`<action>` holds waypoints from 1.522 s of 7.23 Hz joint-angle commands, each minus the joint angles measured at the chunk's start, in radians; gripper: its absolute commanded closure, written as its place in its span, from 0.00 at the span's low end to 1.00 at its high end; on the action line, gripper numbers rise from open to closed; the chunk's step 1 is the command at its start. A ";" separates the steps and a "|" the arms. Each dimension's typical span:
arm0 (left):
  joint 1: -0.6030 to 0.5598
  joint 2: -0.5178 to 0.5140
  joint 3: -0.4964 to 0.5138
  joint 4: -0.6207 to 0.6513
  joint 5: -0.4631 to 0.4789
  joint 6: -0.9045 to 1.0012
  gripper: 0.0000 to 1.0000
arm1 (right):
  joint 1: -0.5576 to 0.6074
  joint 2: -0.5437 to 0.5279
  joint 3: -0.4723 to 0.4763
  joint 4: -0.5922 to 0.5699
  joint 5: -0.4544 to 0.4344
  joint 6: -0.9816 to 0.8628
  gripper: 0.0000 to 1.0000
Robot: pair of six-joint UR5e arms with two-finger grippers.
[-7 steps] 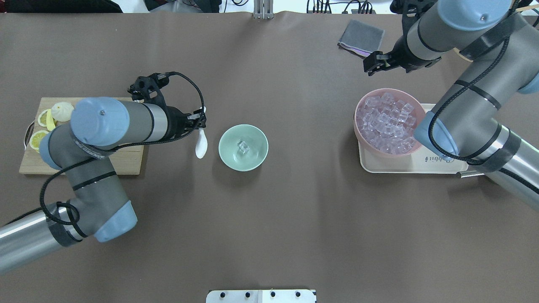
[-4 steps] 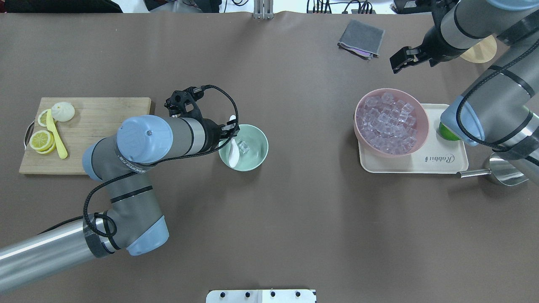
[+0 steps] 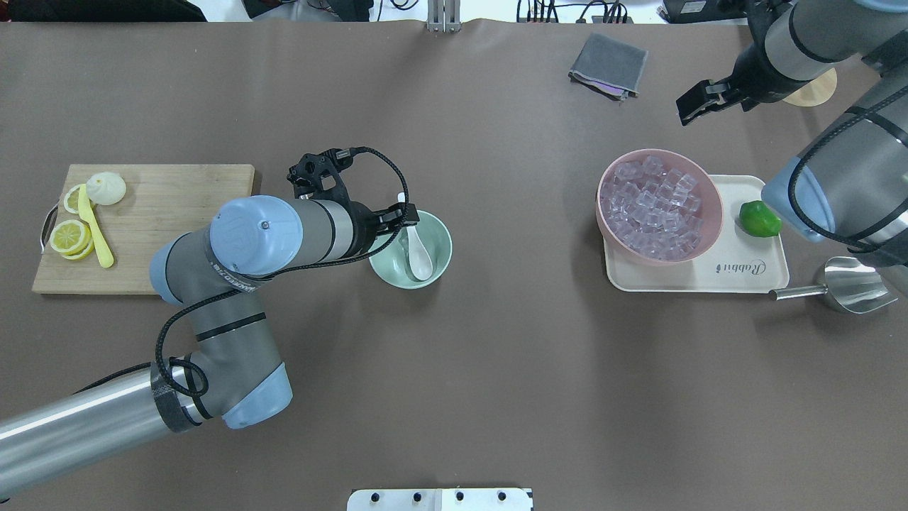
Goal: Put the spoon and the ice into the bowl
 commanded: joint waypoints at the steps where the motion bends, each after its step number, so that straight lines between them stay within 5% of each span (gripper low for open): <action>1: -0.038 0.007 -0.025 0.064 -0.025 0.161 0.03 | 0.066 -0.036 -0.005 -0.001 0.078 -0.094 0.00; 3: -0.147 0.028 -0.156 0.411 -0.201 0.391 0.03 | 0.175 -0.164 0.001 0.001 0.154 -0.294 0.00; 7: -0.444 0.145 -0.269 0.801 -0.417 0.987 0.02 | 0.321 -0.445 -0.013 -0.001 0.140 -0.607 0.00; 10: -0.742 0.362 -0.158 0.854 -0.479 1.538 0.02 | 0.375 -0.494 -0.071 -0.011 0.169 -0.646 0.00; 11: -0.837 0.403 -0.128 0.819 -0.491 1.569 0.02 | 0.399 -0.504 -0.082 -0.017 0.175 -0.659 0.00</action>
